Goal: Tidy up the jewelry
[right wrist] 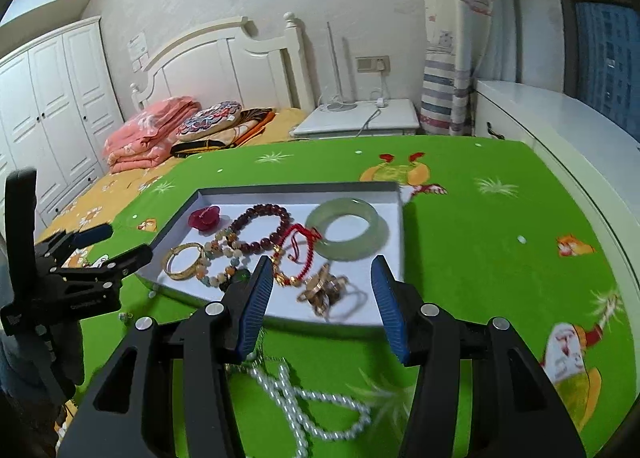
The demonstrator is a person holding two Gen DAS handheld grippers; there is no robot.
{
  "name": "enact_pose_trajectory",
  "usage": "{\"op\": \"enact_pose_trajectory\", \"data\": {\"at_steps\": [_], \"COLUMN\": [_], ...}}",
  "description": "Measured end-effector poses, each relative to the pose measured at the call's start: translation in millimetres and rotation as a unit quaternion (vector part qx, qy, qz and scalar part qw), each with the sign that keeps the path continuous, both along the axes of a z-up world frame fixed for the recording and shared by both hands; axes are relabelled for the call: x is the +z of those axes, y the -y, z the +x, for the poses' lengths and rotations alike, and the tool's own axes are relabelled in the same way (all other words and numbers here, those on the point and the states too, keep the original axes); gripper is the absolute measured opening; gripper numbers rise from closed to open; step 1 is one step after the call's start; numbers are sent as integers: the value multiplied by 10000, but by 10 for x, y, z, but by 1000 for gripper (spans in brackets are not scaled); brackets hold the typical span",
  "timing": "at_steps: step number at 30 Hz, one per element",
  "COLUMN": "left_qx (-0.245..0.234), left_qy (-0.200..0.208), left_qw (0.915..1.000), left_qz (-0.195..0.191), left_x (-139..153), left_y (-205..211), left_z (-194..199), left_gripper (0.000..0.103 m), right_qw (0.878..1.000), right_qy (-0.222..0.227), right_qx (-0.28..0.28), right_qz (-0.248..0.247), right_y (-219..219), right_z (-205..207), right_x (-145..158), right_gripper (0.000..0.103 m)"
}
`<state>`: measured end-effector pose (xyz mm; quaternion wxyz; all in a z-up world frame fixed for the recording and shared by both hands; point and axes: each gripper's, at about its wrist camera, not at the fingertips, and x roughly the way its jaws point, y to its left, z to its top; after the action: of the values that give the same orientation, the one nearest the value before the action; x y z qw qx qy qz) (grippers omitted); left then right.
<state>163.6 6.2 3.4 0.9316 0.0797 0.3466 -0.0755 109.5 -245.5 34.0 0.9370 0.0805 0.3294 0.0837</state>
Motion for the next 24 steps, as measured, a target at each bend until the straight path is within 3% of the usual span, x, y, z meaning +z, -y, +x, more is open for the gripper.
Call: {"op": "enact_pose_trajectory", "data": {"at_steps": [9, 19, 24], "left_qx": [67, -63, -618], "left_qy": [-54, -13, 2], "left_qw": [10000, 10000, 9980], "left_qz": [-10, 3, 154], "left_x": [-292, -335, -303], "left_y": [-40, -3, 174], "left_z": [-447, -534, -587], "left_gripper": [91, 94, 94], "right_qw": [9995, 9973, 9971], "right_qy": [-253, -553, -623], "right_qx": [-151, 153, 198], "right_qz": [-68, -448, -397], "right_y": [93, -76, -135], "right_z": [-339, -656, -660], "right_x": [-213, -427, -522], "right_gripper": [52, 52, 52]}}
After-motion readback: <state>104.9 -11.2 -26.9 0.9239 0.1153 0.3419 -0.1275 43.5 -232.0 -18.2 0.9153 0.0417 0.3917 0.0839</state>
